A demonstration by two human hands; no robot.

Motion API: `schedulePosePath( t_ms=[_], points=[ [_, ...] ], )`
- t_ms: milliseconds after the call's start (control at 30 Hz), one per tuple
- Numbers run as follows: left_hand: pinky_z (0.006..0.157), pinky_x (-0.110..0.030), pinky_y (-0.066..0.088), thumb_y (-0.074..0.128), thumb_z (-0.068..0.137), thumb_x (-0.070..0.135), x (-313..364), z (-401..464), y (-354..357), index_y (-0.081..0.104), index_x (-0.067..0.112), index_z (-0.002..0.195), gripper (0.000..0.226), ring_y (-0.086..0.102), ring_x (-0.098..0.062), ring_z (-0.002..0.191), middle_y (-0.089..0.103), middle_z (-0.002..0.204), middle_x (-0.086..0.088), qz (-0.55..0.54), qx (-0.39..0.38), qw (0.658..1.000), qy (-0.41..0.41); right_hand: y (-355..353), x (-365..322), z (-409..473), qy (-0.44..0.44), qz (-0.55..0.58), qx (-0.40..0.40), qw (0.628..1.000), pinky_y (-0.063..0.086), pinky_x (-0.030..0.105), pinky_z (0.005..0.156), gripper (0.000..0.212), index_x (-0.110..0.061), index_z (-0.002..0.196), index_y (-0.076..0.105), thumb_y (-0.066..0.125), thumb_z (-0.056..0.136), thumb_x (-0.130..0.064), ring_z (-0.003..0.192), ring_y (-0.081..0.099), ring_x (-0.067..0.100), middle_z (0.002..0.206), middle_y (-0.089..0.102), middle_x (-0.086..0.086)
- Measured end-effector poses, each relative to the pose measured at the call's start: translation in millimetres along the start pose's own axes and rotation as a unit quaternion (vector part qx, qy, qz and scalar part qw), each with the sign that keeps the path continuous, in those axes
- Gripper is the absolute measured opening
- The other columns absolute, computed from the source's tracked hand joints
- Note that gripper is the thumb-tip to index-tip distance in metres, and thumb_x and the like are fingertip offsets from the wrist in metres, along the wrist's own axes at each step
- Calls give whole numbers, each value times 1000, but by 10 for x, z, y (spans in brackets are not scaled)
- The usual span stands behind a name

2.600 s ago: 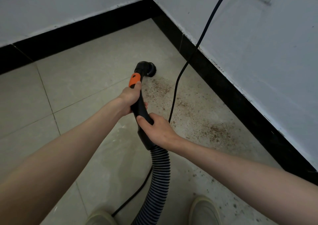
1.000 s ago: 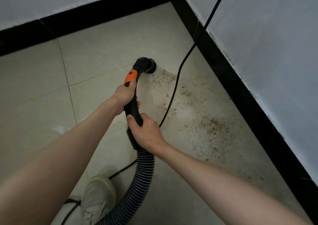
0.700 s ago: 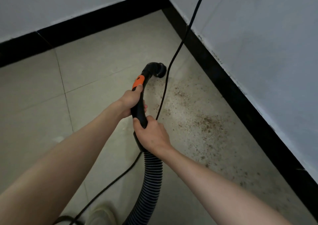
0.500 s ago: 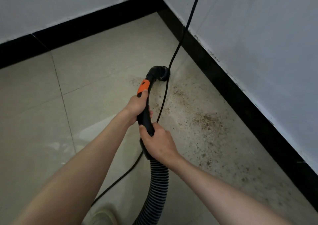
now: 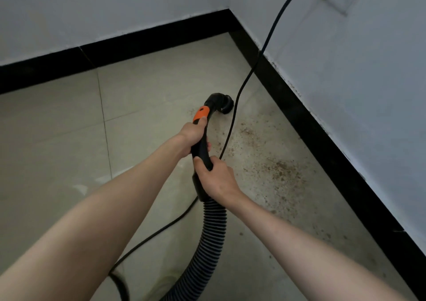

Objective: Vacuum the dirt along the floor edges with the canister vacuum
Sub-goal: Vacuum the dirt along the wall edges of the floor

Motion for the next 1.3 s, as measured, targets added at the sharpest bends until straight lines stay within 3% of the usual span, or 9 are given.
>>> schedulePosePath(
  t_ms=[100, 233, 367, 533, 733, 833, 900, 1067, 1300],
  points=[
    [55, -32, 51, 38, 99, 43, 99, 8, -262, 42, 0, 113, 46, 56, -24, 56, 54, 78, -14, -25, 35, 999, 14, 110, -206, 89, -35, -9, -26, 999, 55, 42, 79, 39, -18, 96, 57, 44, 92, -55, 85, 64, 26, 93, 66, 6],
    [55, -34, 50, 40, 100, 40, 22, -3, -713, 42, 1, 106, 40, 54, -25, 57, 51, 82, -14, -72, 95, 993, 5, 360, -402, 174, -55, -30, -85, 994, 55, 37, 77, 40, -19, 97, 57, 44, 91, -56, 85, 65, 25, 95, 66, 6],
    [57, -36, 49, 40, 100, 39, -139, 28, -1144, 42, 6, 90, 35, 53, -25, 59, 49, 76, -11, -113, 141, 983, -18, 662, -576, 279, -68, -38, -149, 986, 56, 41, 82, 40, -18, 95, 58, 46, 91, -56, 88, 66, 27, 98, 67, 8],
    [56, -35, 48, 38, 100, 38, -235, 258, -1442, 41, 3, 105, 36, 52, -24, 58, 50, 74, -11, -117, 186, 975, -27, 959, -647, 551, -65, -59, -180, 980, 54, 39, 83, 40, -18, 97, 57, 46, 92, -55, 89, 65, 26, 99, 66, 7],
    [55, -34, 48, 39, 100, 39, 31, 616, -1540, 43, 7, 89, 34, 52, -22, 58, 49, 73, -10, -102, 166, 981, -16, 1039, -760, 938, -52, -35, -137, 989, 55, 42, 85, 39, -19, 93, 58, 47, 90, -57, 89, 66, 26, 97, 67, 7],
    [56, -34, 49, 39, 100, 40, 120, 694, -1459, 43, 5, 95, 36, 52, -22, 60, 49, 75, -10, -92, 133, 987, -18, 977, -807, 989, -52, -48, -107, 992, 54, 42, 84, 39, -19, 91, 57, 46, 91, -56, 90, 65, 28, 97, 67, 8],
    [57, -34, 49, 38, 100, 40, 104, 687, -1353, 42, 4, 98, 37, 51, -22, 59, 49, 75, -11, -92, 115, 989, -17, 923, -750, 947, -47, -61, -99, 992, 54, 43, 83, 40, -18, 94, 56, 45, 91, -56, 90, 64, 28, 98, 67, 8],
    [57, -35, 50, 37, 100, 39, 6, 506, -1181, 40, 9, 80, 37, 50, -23, 56, 47, 73, -11, -101, 106, 989, -3, 820, -596, 688, -30, -46, -88, 995, 55, 40, 82, 35, -21, 87, 56, 46, 90, -55, 85, 66, 24, 92, 67, 4],
    [58, -36, 50, 36, 101, 36, -249, 209, -1047, 43, 5, 81, 37, 52, -25, 53, 47, 69, -11, -74, 115, 991, 0, 780, -402, 250, -25, -29, -95, 995, 53, 35, 77, 30, -23, 82, 54, 48, 94, -50, 83, 66, 22, 84, 65, -1]
  ],
)
Point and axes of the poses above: each hand's wrist, its own z-axis towards the middle knuckle, its own y-axis out of the palm, x = y × z, the point moved 10 cm from there along z, towards the middle knuckle
